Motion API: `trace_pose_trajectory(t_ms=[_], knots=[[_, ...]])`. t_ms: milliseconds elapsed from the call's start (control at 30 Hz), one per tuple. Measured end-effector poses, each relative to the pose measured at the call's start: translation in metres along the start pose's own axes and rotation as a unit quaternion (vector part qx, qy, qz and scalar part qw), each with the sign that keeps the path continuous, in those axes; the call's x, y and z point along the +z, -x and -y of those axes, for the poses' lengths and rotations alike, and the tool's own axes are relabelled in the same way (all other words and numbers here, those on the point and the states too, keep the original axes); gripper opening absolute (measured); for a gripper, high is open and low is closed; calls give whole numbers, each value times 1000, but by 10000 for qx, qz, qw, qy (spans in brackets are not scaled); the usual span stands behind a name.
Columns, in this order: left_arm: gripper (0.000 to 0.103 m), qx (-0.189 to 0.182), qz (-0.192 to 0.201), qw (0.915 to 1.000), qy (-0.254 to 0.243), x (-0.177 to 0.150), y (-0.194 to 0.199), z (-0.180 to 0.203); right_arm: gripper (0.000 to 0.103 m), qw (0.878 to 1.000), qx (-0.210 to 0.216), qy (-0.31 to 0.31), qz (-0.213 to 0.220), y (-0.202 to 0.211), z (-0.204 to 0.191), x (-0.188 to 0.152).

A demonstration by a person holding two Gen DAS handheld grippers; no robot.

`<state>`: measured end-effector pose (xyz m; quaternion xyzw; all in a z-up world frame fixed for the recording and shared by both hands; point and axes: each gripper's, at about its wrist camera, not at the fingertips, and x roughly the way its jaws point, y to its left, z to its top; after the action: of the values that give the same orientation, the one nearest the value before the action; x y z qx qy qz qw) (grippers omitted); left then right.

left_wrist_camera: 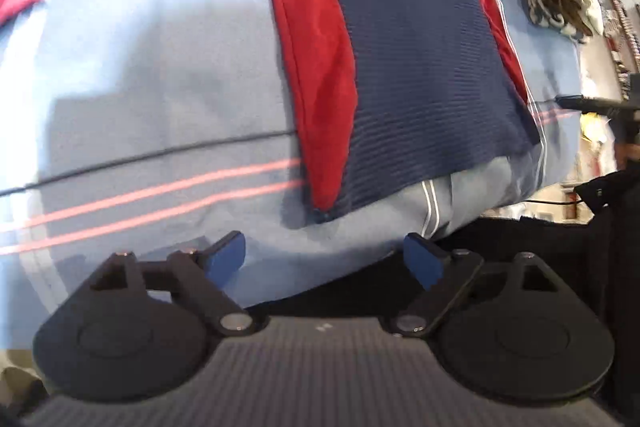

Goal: Fold small clothes
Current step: 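Open both tools and lay the romper flat, front up, then grasp the red-and-yellow foot printed 'alina' with the right tool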

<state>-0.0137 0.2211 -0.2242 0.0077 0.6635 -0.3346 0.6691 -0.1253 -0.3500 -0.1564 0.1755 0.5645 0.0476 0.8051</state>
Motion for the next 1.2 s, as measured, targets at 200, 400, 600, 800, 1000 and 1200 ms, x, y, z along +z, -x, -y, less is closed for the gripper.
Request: trace_pose_trajectory(t_ms=[200,400,600,800,1000,1200], knots=[[103,286,1081,9937,-21,66,25,38,103,9899,-324,-598,1244,-6,13,85],[103,731,1564,9850,-29,130,-32,87,103,9571,-1657,-1179,2064,-54,13,124],[103,1260,1619,9787,62,145,-67,120,87,9267,-1675,-2480,2272,-91,31,110],[103,1306,1339,9823,42,143,-81,127,101,9261,-1416,-2585,2355,-107,40,129],[103,1269,1241,9839,215,145,-82,122,13,9207,-1287,-2651,2558,-112,39,136],[103,1135,1320,9846,133,150,-76,124,11,9109,-1327,-1925,3400,-48,10,139]])
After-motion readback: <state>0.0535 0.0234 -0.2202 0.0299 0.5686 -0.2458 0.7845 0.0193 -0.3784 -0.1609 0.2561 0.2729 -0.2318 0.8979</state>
